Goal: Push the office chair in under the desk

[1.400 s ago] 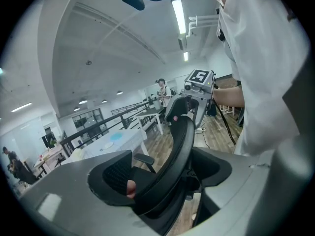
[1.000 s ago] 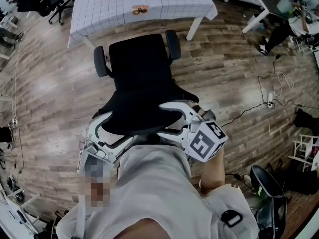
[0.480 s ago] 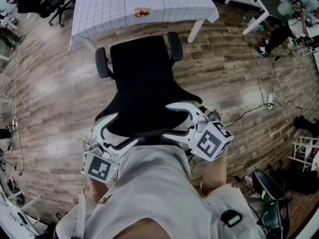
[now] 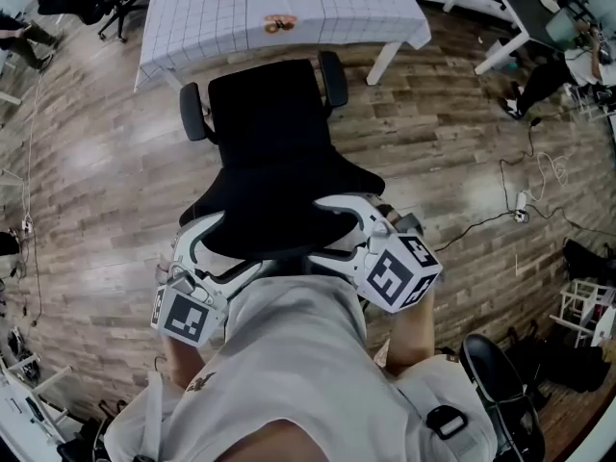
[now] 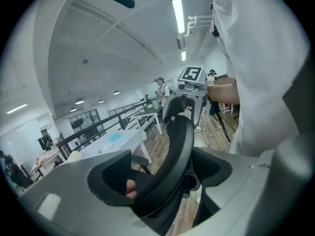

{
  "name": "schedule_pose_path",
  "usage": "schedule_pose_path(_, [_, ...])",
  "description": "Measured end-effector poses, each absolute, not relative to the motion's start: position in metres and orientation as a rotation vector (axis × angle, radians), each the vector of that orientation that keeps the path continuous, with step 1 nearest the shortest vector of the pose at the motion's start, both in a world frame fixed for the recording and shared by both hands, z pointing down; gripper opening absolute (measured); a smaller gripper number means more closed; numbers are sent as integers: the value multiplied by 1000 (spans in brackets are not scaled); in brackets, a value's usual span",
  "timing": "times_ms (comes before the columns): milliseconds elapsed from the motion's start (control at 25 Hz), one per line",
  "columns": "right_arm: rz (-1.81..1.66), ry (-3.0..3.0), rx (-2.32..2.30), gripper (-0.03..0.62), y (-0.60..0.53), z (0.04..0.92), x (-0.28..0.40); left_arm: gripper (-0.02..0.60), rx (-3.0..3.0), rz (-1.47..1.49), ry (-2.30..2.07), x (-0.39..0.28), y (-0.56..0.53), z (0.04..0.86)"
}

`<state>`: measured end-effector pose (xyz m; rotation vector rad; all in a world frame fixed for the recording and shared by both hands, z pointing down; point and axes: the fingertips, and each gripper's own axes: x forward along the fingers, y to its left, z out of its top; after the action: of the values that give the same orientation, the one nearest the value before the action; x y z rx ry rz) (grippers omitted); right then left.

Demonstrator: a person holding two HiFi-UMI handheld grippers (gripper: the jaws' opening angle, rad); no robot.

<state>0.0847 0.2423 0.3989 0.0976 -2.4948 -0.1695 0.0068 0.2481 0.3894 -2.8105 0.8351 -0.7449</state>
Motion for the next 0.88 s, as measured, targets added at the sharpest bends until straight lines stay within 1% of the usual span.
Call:
schedule_pose_path(520, [-170, -2509, 94, 337, 211, 398, 64, 422, -2844, -752, 901, -15, 209, 385])
schedule_pose_path(880, [-155, -2495, 92, 336, 194, 399, 50, 422, -2857, -806, 880, -30, 192, 388])
